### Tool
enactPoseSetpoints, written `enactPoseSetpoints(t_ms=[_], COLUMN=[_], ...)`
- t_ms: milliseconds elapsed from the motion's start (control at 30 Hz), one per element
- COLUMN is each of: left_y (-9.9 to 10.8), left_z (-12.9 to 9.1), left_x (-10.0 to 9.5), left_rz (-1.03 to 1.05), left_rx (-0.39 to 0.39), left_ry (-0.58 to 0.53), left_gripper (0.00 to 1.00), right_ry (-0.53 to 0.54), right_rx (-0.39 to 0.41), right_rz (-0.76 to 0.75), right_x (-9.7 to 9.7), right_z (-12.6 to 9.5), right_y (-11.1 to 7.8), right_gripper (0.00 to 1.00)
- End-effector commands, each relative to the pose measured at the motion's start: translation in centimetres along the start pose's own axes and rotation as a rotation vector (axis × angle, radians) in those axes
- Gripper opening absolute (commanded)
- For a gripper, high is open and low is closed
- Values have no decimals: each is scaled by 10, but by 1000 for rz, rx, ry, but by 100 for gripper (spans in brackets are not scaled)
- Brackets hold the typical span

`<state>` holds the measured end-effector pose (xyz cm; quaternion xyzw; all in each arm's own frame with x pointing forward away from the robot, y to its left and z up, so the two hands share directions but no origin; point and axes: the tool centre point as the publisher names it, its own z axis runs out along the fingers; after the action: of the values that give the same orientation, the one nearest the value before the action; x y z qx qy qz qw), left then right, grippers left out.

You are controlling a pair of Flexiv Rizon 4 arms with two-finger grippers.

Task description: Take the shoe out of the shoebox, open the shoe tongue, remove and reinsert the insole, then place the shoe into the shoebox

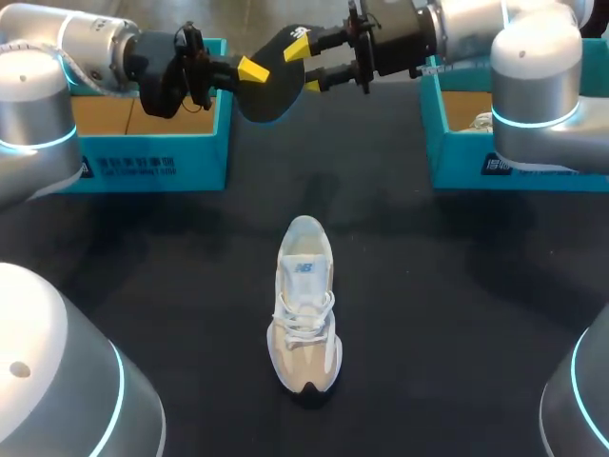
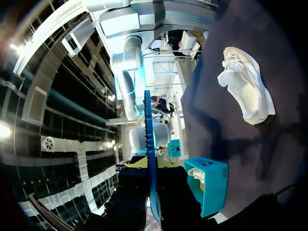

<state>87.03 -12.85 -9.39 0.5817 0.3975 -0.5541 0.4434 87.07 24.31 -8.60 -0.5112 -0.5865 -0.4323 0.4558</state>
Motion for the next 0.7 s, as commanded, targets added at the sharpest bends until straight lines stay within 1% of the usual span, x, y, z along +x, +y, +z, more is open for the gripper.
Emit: enactPoseSetpoints(t_ms=[33,200,400,467,700], left_y=[0,0,0,0,0], left_z=[1,1,1,1,1], left_x=[1,1,1,1,1], left_rz=[3,3,3,3,3], left_rx=[-2,-2,-2,-2,-2], left_ry=[-2,-2,-2,-2,-2], left_gripper=[0,0,0,0,0], right_ry=[0,0,0,-2,-7], right_rx=[-7,-8,-9,-9,-17], right_rz=[4,14,19,21,24], right_x=[-1,-2,-1,0,0], right_z=[3,5,8,9,13], right_y=[-3,-5,-5,-5,-5], right_gripper=[41,39,27,25,21])
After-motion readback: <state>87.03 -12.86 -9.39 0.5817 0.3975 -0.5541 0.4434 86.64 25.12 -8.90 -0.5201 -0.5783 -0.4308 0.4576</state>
